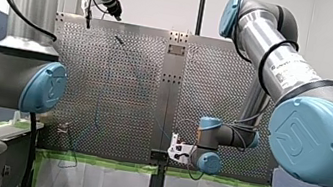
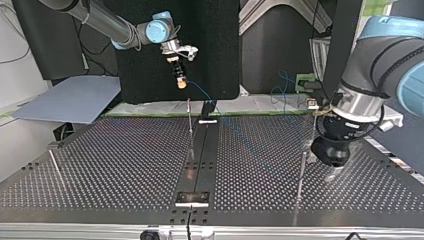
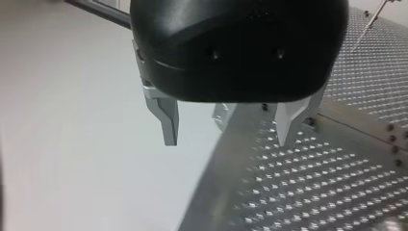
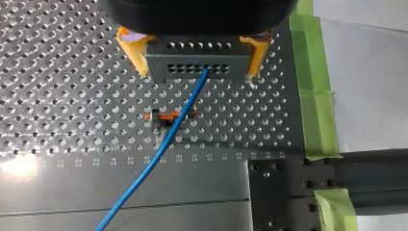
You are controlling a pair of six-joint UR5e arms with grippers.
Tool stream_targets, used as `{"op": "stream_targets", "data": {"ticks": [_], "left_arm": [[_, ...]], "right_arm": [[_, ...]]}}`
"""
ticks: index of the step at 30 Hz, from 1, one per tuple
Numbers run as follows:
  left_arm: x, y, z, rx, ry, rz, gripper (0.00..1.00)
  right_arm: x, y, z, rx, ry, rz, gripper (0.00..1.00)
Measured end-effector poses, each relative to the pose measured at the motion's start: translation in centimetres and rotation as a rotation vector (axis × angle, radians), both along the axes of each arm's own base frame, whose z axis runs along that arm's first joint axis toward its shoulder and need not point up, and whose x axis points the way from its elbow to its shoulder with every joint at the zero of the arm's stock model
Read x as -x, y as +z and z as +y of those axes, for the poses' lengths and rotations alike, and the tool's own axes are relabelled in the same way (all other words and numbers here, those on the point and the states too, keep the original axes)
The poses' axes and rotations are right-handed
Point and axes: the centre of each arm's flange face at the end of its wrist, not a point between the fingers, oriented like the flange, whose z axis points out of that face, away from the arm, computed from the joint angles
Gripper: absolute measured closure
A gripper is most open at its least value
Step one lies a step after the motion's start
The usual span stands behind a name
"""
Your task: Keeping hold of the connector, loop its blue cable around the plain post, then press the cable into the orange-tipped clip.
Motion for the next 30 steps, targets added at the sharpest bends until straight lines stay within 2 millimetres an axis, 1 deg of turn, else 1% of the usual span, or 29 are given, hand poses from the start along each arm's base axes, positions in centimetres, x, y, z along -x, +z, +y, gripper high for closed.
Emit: {"op": "stream_targets", "data": {"ticks": [10, 20, 23, 30], "left_arm": [[0.6, 4.4, -0.2, -0.039, 0.040, -0.068, 0.00], [1.5, 8.1, -1.1, -0.048, 0.057, -0.141, 0.00], [1.6, 8.2, -1.3, -0.052, 0.065, -0.143, 0.00], [1.6, 7.2, -1.6, -0.059, 0.067, -0.121, 0.00]], "right_arm": [[0.0, 0.0, 0.0, -0.001, 0.000, 0.000, 1.00], [0.0, 0.0, 0.0, -0.001, 0.000, 0.000, 1.00], [0.0, 0.0, 0.0, -0.001, 0.000, 0.000, 1.00], [0.0, 0.0, 0.0, -0.001, 0.000, 0.000, 1.00]]}}
